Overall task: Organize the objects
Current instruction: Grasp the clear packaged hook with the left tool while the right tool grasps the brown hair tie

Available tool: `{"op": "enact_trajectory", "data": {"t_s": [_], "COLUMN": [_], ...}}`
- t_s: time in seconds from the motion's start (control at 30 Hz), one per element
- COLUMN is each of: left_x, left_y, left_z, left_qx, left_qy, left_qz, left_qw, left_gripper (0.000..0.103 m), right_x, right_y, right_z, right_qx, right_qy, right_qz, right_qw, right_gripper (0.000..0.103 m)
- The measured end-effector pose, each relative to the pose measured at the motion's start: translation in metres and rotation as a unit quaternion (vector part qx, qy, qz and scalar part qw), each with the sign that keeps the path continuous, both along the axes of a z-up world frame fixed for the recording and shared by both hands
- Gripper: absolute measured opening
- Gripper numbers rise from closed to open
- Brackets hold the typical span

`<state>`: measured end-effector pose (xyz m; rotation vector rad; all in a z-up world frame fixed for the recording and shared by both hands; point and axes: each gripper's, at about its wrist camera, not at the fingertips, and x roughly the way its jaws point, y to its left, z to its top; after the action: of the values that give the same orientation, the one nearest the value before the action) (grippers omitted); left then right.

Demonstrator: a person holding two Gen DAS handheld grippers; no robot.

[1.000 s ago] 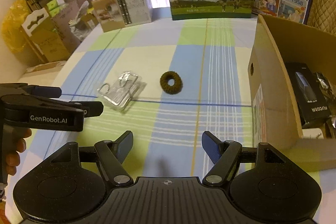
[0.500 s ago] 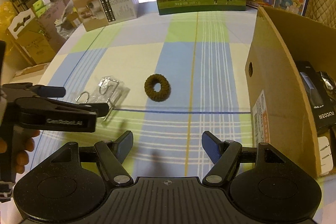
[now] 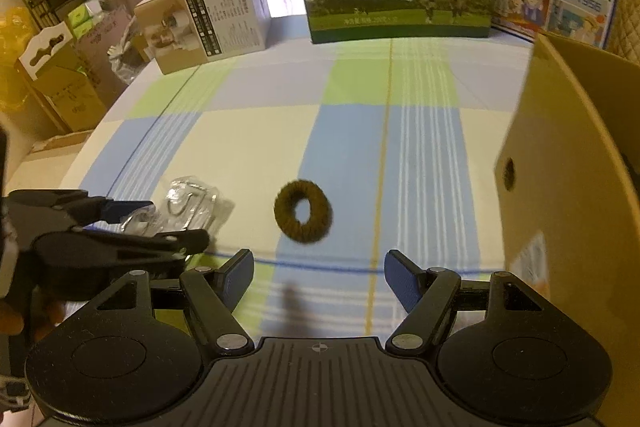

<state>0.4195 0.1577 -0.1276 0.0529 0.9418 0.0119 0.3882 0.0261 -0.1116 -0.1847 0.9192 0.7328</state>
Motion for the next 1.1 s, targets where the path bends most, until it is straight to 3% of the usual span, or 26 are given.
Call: {"op": "enact_trajectory", "data": {"t_s": [0.37, 0.43, 0.73, 1.1], "left_x": [-0.008, -0.010, -0.009, -0.029], "left_y": [0.041, 0.046, 0.047, 0.033], "left_z": [0.001, 0.001, 0.003, 0.009], "left_qx": [0.002, 0.002, 0.000, -0.022], "left_qy": [0.004, 0.006, 0.017, 0.030], "left_qz": [0.061, 0.067, 0.078, 0.070], "left_qw": [0.9981, 0.9977, 0.9968, 0.9969], "left_gripper": [0.055, 0.055, 0.054, 0.051], "right_x": [0.015, 0.018, 0.012, -0.014], "right_y": [0.041, 0.046, 0.052, 0.028], "right_z": [-0.026, -0.030, -0.035, -0.026], "right_qx": [-0.017, -0.023, -0.045, -0.027], "right_qy": [-0.036, -0.039, -0.060, 0.000], "right_qz": [0.047, 0.056, 0.105, 0.118], "right_qw": [0.998, 0.997, 0.992, 0.993], "right_gripper": [0.068, 0.054, 0.021, 0.017]}}
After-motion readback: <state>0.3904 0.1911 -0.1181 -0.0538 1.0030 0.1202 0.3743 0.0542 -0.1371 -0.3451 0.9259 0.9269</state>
